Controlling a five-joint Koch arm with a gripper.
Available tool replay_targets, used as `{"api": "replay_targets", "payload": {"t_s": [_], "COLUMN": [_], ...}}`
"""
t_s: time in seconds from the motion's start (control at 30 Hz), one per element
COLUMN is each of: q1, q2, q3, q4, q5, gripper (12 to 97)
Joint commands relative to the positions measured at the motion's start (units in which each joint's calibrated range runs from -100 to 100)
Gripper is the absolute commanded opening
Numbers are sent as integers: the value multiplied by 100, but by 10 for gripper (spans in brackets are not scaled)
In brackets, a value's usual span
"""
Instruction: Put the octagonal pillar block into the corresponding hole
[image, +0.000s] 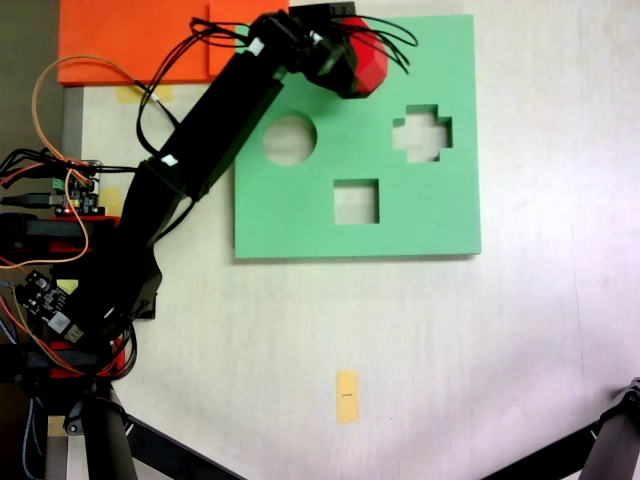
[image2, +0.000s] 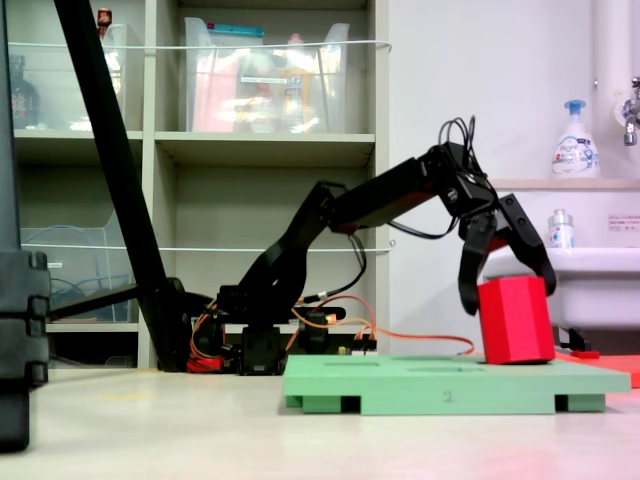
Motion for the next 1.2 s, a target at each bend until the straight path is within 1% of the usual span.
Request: {"api": "replay_targets", "payload": {"t_s": [0.0,0.17,0.37,0.73,1.17], "q1": [44,68,107,98,54], "q2": [163,149,-340,-996,-968], "q3": [125,125,115,125,105], "q4": [478,420,-225,-398,-620], "q5": [29,29,29,29,-54], "gripper": [273,273,273,272,272]}}
